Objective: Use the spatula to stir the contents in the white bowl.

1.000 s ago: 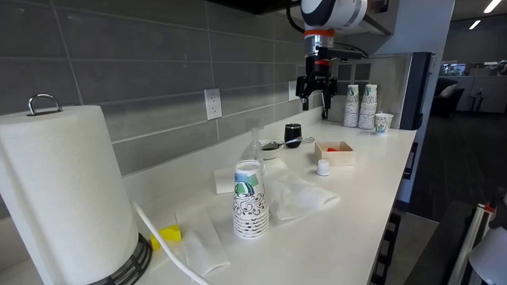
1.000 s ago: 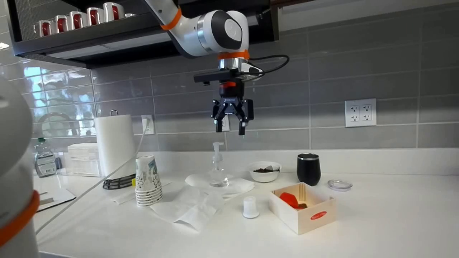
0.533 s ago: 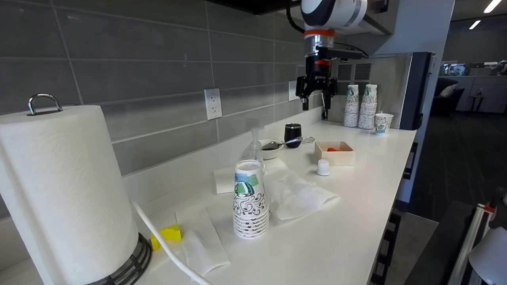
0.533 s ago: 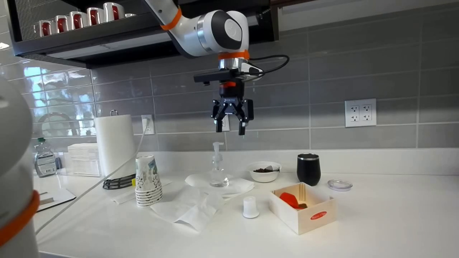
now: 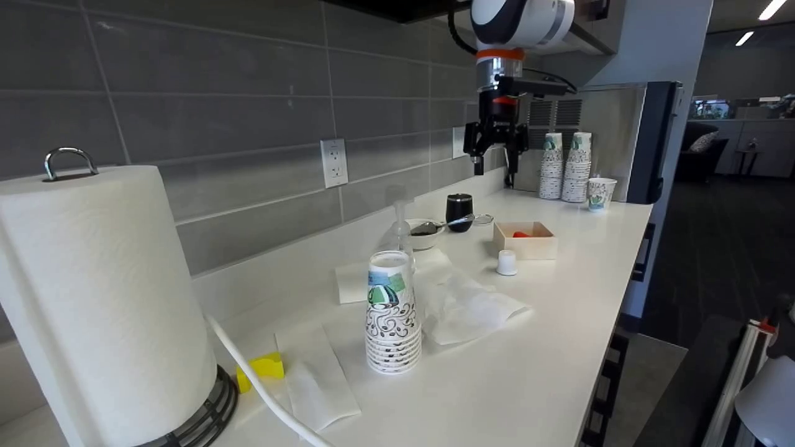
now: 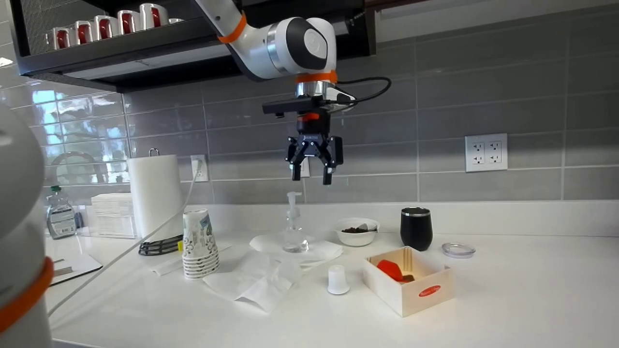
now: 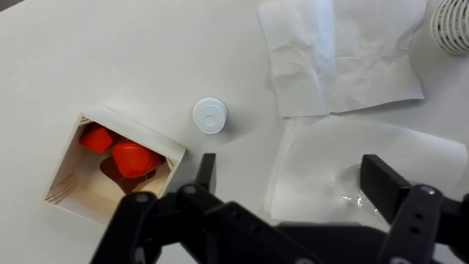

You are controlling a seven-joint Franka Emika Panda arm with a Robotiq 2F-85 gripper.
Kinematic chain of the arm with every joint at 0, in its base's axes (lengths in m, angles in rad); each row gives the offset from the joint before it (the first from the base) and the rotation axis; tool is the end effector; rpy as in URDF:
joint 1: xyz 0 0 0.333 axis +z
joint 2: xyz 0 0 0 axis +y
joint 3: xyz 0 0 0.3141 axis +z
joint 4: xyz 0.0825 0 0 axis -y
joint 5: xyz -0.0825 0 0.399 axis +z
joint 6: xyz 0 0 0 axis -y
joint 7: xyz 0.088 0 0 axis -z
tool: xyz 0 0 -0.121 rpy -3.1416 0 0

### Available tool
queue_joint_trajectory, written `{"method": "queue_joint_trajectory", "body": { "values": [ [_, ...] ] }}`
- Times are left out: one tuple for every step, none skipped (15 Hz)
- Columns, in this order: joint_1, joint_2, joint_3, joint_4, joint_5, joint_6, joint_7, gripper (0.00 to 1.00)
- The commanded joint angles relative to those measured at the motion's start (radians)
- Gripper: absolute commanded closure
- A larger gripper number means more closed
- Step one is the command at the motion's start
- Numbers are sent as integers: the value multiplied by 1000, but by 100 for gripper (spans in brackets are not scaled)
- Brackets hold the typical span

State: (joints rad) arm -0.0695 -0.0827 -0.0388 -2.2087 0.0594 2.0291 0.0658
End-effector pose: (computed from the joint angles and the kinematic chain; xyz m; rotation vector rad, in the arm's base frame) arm 0.5122 -0.0516 0.3838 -3.0651 0.3117 0.1477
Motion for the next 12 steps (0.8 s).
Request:
{"method": "queue_joint_trajectory", "body": {
  "values": [
    [1,43,-12,7,-26,64,-57,0],
    [-2,57,-15,13,-39,75,-71,0],
    [-5,75,-21,22,-47,88,-93,0],
    [-8,92,-26,30,-57,106,-116,0],
    [-13,117,-35,49,-66,116,-147,0],
    [-18,142,-41,68,-75,130,-179,0],
    [-25,171,-49,91,-77,145,-216,0],
    [-30,196,-54,114,-75,159,-254,0],
    [-37,227,-59,143,-66,172,-297,0],
    [-45,253,-60,169,-57,182,-335,0],
    [-53,284,-60,200,-53,197,-370,0],
    [-60,311,-58,227,-49,210,-403,0]
  ]
}}
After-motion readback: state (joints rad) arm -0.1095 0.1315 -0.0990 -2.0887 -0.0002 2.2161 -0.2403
